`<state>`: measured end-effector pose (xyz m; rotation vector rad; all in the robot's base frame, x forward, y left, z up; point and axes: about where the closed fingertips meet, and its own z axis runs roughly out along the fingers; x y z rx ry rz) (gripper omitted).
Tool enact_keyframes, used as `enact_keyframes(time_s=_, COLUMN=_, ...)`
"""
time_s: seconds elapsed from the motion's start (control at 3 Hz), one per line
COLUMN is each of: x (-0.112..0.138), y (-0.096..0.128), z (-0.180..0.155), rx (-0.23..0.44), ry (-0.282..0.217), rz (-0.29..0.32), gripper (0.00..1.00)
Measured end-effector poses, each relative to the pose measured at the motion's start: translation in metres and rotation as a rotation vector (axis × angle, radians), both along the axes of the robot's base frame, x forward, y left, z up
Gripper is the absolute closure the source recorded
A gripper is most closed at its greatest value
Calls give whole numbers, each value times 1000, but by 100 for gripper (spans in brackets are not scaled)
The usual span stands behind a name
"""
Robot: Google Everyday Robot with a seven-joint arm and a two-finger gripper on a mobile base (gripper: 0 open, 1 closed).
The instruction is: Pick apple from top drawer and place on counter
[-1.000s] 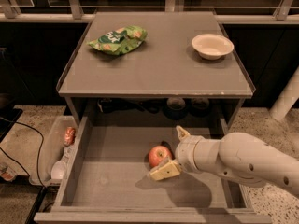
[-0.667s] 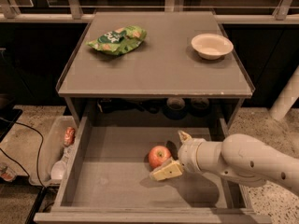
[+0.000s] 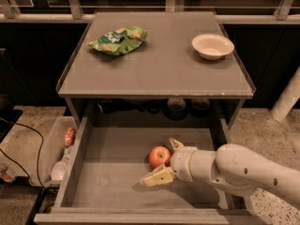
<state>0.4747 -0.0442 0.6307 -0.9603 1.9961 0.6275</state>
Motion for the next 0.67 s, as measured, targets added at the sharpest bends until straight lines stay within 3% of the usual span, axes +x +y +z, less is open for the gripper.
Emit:
enact_keyframes(time_s=0.33, x=0, y=4, z=1, rx=5, ry=-1, rz=6, gripper=10)
enact_keyframes(time_s=0.67, x=0, y=4, z=1, rx=5, ry=-1, rz=6, gripper=28)
